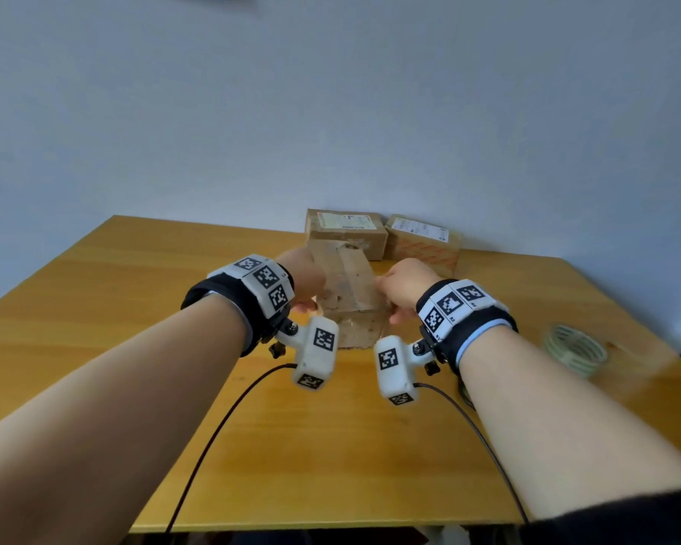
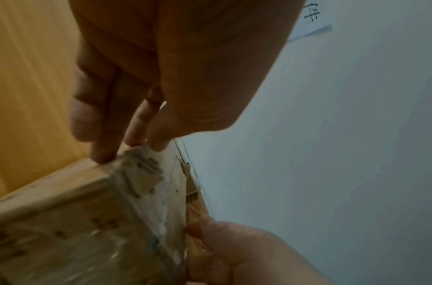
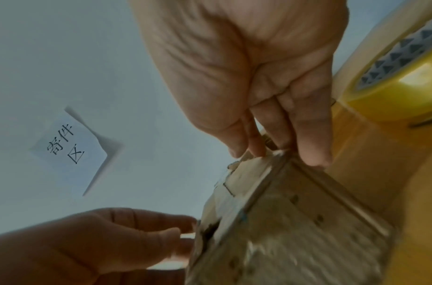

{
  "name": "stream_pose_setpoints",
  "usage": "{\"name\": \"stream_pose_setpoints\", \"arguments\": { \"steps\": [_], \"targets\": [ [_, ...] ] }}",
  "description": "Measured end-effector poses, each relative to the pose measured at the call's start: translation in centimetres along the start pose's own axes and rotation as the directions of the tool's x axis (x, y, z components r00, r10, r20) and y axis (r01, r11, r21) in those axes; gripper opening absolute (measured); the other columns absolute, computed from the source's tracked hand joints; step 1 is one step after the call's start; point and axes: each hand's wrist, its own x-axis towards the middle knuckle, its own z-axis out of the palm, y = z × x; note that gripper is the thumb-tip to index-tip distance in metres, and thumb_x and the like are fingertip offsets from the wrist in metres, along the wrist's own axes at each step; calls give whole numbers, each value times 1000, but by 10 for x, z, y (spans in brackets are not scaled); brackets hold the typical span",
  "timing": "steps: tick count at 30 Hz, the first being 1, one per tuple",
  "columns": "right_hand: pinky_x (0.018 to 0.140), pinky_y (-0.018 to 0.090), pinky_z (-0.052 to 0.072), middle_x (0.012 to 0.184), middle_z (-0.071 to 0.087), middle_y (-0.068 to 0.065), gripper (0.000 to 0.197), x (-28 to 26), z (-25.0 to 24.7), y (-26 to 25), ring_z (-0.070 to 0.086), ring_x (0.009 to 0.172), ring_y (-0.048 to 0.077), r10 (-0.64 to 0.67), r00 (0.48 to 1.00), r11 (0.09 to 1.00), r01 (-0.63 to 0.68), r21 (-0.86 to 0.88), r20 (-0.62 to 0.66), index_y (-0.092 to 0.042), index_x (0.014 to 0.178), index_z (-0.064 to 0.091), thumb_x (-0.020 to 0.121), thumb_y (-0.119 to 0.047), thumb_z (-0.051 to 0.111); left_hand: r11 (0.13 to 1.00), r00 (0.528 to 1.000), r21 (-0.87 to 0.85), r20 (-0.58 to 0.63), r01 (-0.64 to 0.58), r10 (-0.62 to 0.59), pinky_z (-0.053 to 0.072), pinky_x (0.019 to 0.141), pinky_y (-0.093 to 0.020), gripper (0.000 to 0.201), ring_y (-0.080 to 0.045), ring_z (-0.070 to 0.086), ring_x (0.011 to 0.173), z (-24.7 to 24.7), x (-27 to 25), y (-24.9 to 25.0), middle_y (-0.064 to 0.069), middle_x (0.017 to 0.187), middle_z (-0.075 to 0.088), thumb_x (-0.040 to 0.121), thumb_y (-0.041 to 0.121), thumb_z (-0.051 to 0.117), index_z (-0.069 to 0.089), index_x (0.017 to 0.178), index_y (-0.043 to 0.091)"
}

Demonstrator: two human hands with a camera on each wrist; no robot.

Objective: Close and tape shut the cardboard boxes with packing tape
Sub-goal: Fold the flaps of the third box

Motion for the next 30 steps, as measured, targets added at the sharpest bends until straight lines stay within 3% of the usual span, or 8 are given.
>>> {"name": "stream_pose_setpoints", "arguments": {
  "steps": [3,5,8,12,15,18,26,30],
  "targets": [
    [70,41,60,86,68,8,31,11,1,12,71,76,31,-53,995,999,53,-7,-84,-11,88,67,106,-30,50,995,995,-34,-32,-96,95,61,81,-44,18,-27,73,88,13,13,3,-16,95,73,96,3,54,67,109,-1],
    [55,31,41,69,54,2,41,18,6,19,55,65,25,-79,981,996,71,-53,-177,-16,66,55,106,-24,47,980,992,-153,-25,-125,123,61,82,-39,17,-24,73,92,20,21,1,-13,97,73,93,3,60,66,109,6],
    [67,30,40,77,59,2,35,31,11,24,54,73,28,-82,960,995,62,-80,-268,-17,73,61,104,-23,46,935,989,-324,-48,-145,137,58,70,-29,22,-21,71,92,29,37,-9,-10,98,73,89,4,64,67,110,10],
    [72,32,37,67,52,-3,41,46,19,28,49,72,30,-87,948,996,80,-35,-307,-21,63,54,103,-23,46,880,983,-439,-95,-181,155,50,66,-29,19,-19,64,84,40,50,-14,-5,93,69,88,10,65,66,106,16],
    [72,30,42,90,62,-8,25,50,19,27,58,83,22,-134,948,988,151,36,-290,-22,91,69,105,-27,49,873,986,-459,-64,-165,153,46,67,-30,26,-15,59,78,44,57,-13,0,88,65,85,19,72,63,110,17],
    [80,32,43,98,55,-11,14,51,17,31,53,91,17,-148,944,984,170,52,-296,-26,109,62,106,-34,51,870,985,-466,-26,-161,168,45,68,-30,36,-15,58,78,45,63,-13,0,95,66,82,18,75,59,115,17],
    [80,32,40,107,52,-13,21,50,10,36,51,97,12,-195,944,978,207,17,-267,-28,120,59,106,-41,50,877,982,-450,7,-167,191,46,58,-29,35,-18,56,75,51,75,-13,-5,98,59,82,5,70,50,106,21],
    [81,34,43,123,55,-11,36,44,7,37,51,106,12,-192,968,978,203,52,-160,-34,123,57,98,-59,54,905,982,-388,1,-173,188,48,59,-30,34,-17,54,78,51,79,-7,-2,96,56,81,5,70,49,102,23]
  ]
}}
